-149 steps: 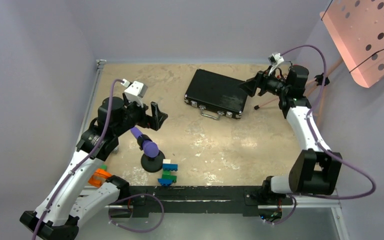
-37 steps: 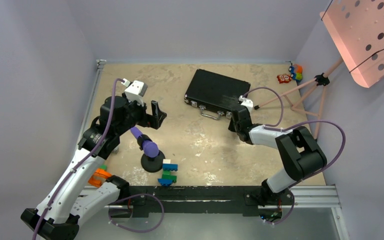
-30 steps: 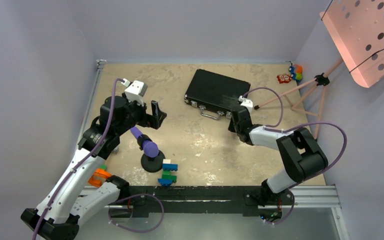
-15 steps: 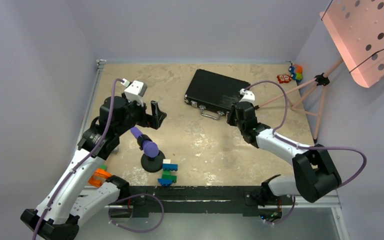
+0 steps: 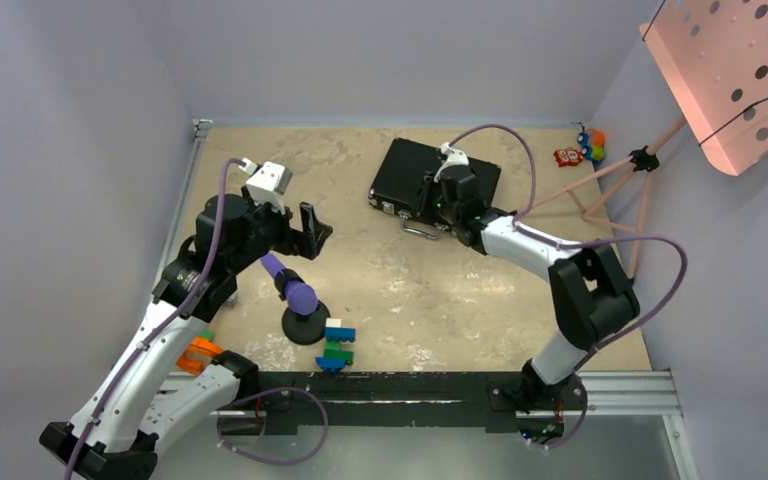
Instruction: Pack up texas hold em set
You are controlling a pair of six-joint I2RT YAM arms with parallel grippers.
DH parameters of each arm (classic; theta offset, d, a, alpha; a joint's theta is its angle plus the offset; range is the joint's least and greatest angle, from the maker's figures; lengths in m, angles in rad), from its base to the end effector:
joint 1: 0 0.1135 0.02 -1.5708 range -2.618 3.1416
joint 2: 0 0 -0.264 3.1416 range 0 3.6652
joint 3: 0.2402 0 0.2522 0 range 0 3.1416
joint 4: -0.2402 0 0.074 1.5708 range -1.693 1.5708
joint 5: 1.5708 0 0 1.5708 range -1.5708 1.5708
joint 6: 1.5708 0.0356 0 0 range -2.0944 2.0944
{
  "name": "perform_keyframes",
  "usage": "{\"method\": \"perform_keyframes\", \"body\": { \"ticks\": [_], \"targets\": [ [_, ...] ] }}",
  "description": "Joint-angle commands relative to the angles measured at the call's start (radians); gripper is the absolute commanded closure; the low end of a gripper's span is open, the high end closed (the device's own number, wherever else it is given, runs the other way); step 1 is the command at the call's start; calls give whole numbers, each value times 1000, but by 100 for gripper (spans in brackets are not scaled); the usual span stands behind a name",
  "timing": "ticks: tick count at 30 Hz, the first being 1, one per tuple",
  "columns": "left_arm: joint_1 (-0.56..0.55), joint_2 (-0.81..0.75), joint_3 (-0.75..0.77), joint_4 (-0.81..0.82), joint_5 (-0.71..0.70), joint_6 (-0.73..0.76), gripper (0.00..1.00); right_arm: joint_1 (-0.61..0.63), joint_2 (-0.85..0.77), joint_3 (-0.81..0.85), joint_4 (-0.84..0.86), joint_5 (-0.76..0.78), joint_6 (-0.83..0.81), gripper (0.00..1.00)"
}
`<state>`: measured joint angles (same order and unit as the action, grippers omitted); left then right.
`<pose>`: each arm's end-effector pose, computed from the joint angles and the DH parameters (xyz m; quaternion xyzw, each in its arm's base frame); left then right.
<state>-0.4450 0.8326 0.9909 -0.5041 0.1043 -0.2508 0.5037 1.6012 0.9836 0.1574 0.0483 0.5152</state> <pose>0.1588 -0.0798 0.3696 0.1090 0.8103 -0.2358 0.5252 0.3167 0.1726 0.2358 0.0176 0.8494 0.2391 0.4701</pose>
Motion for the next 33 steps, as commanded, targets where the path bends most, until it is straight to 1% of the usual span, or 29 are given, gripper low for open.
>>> {"method": "perform_keyframes", "body": {
  "ticks": [1,6,12,24,33],
  "targets": [
    [3,-18,11,10,16,-14,1,31,112,131,54,-74,50,76],
    [3,-19,11,10,12,-12,1,58,231,223,81,-70,78,77],
    [3,-18,11,10,14,-10,1,76,307,285,88,-56,92,78],
    [3,-21,14,10,16,-10,1,89,364,317,48,-51,76,80],
    [4,-22,12,10,18,-11,1,110,377,289,46,-21,85,81]
  ]
}}
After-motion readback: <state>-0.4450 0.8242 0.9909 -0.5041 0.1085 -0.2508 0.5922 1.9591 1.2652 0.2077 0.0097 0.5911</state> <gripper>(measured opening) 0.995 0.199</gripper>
